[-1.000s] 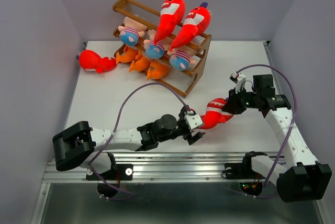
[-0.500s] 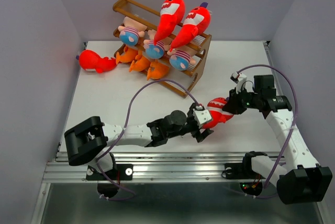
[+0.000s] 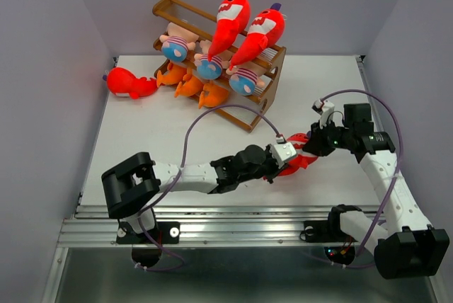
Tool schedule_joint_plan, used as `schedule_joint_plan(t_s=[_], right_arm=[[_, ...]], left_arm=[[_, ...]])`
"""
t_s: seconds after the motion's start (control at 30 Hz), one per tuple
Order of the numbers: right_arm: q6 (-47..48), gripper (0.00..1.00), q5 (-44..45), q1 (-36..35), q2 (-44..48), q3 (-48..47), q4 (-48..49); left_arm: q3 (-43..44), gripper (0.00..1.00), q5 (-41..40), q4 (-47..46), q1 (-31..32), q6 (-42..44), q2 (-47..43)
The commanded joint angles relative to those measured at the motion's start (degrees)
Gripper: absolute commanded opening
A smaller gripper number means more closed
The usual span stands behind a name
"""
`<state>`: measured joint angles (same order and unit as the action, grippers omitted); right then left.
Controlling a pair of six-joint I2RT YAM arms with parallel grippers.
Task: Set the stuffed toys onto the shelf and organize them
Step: Pass the stuffed toy from the right arm to the left
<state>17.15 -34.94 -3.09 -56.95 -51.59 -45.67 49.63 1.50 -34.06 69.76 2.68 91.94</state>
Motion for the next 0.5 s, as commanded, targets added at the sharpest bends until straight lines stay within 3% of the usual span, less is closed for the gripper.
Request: schedule_joint_plan(t_s=[0.0,0.03,0.17,0.2,0.27,0.3,0.33,0.37,0.47], right_arm=[[-0.18,0.01,-1.97,-0.42,1.93,-0.61,3.13],[-0.18,0.01,-2.24,-0.42,1.84,-0.61,3.22],[-0.27,0.01,-2.77,-0.42,2.19,-0.7,3.22],[-0.36,0.06,-2.77,-0.42,2.19,-0.7,3.13],[-0.62,0.44,-2.33,-0.42,2.28,-1.05,3.04],[-1.06,0.77,-2.24,-0.42,2.45,-1.84,2.96],[-1.15,0.92,-1.98,-0.42,2.54,-2.45,2.26],[-1.15,1.0,-1.54,-0.42,2.8,-2.98,1.99],[-1.41,1.0,2.13,-0.42,4.47,-5.62,2.08]], left_arm=[[3.46,0.05,0.09,1.8,0.47,-0.39,0.95],[3.63,0.0,-0.09,2.16,0.47,-0.31,1.13],[3.2,0.0,0.43,3.3,0.38,0.48,0.53],[2.85,0.0,0.61,3.48,0.38,0.92,0.08],[1.88,0.0,0.35,3.65,0.29,1.62,-1.14],[0.66,0.0,0.0,3.74,0.03,1.8,-2.98],[-0.05,0.0,0.0,4.18,-0.06,2.24,-4.04],[-0.84,0.0,-0.09,4.53,-0.23,2.77,-5.09],[-4.0,0.0,0.17,6.2,-1.37,4.61,-10.54]])
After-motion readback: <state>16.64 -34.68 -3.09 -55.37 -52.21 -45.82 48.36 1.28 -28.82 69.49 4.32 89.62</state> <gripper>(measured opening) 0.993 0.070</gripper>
